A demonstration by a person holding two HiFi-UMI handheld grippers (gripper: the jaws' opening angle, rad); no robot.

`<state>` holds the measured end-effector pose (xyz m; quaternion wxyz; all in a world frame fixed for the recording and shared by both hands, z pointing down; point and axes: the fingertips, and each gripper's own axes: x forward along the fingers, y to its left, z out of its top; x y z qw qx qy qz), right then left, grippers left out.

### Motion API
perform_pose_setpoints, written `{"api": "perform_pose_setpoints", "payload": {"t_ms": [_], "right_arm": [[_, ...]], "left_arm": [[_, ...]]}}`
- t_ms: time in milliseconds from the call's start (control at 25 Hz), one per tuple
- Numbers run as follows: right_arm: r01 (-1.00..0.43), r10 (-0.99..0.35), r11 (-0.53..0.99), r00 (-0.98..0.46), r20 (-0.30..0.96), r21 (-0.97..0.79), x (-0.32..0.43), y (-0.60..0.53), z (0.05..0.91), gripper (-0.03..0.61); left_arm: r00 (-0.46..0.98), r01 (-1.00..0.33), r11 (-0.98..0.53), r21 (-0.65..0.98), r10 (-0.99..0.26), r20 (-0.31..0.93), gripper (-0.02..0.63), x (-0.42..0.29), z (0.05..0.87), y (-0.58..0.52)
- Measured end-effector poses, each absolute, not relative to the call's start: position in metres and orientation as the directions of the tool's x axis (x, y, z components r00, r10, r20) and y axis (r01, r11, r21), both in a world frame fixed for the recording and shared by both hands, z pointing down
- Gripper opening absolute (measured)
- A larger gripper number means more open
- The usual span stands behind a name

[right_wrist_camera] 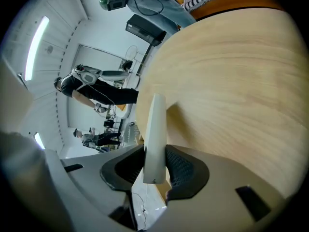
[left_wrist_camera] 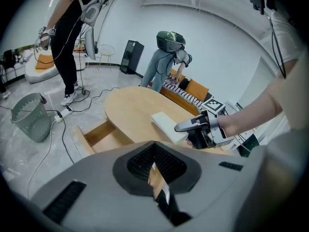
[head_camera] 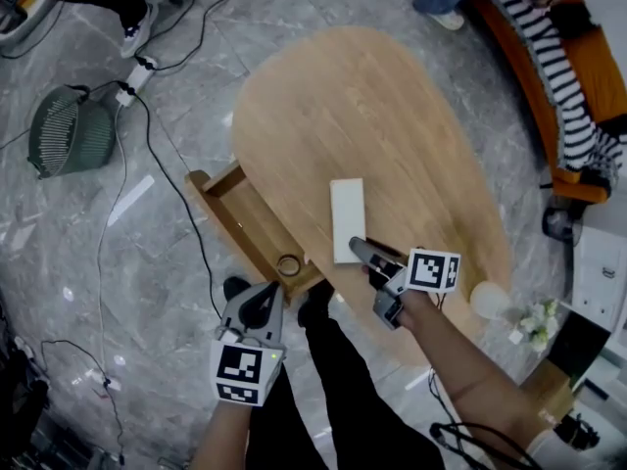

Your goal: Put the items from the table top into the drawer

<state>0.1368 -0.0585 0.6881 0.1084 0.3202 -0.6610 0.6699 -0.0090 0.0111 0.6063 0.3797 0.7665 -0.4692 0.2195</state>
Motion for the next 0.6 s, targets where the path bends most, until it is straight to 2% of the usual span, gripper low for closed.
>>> {"api": "perform_pose_setpoints", "payload": {"t_ms": [600], "right_arm": [[-0.578, -0.145, -0.034, -0.804, 0.576, -0.815, 0.063, -0.038, 0.698, 0.16]], "left_arm": [[0.417, -0.906, -0.204, 0.37, -0.577, 0.703, 0.0, -0.064, 0.618, 0.021]]}}
